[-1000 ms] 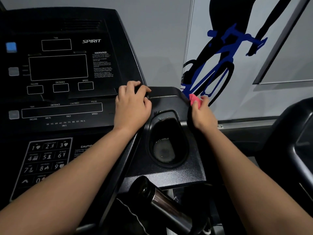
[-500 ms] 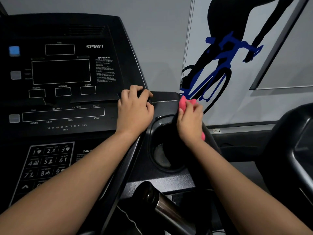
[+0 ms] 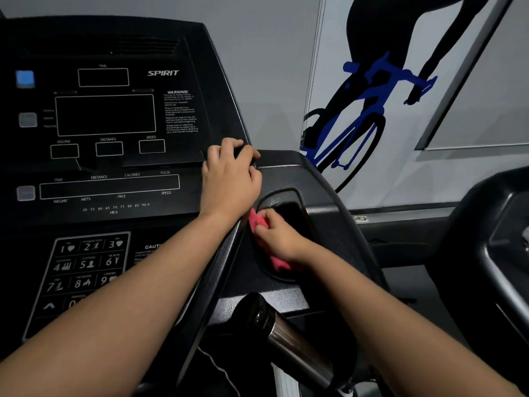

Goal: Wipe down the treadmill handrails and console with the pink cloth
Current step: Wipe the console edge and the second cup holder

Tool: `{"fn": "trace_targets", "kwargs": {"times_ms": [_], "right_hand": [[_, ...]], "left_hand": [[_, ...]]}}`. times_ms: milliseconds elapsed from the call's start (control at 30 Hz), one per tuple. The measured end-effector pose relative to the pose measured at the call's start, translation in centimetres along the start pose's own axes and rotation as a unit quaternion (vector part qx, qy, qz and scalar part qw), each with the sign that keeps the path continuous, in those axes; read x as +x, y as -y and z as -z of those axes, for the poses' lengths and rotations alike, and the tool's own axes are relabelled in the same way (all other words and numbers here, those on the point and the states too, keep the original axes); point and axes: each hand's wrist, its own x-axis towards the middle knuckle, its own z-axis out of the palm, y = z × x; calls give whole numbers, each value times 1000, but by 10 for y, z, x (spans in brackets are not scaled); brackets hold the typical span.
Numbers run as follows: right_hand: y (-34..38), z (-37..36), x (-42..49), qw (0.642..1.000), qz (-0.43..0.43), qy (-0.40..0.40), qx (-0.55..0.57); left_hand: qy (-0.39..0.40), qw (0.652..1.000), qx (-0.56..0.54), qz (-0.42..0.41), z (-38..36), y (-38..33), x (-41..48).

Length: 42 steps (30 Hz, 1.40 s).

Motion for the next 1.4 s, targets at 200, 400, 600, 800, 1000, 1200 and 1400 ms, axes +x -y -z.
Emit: {"fn": "trace_targets", "kwargs": {"times_ms": [200,400,600,800,1000,1200,1400], "right_hand": [[23,42,-17,998,-48,46,11],[28,59,31,943,13,-329,-45],[22,7,29,952,26,-249,-178],[16,8,-5,998,-28,31,-53],[37,67,-14,995,3,-22,93],[59,91,16,901,178,-305,251],[-9,72,44,897,132,-261,-331]], "left_hand": [[5,1000,-13,3,1,0,0],[6,1000,-21,5,0,1,0],[1,1000,-19,10,0,1,2],[3,1000,-16,8,0,0,0],[3,1000,-16,12,0,-2,0],[3,1000,-13,12,1,-1,0],[-4,1000,-10,14,-1,-2,0]]}}
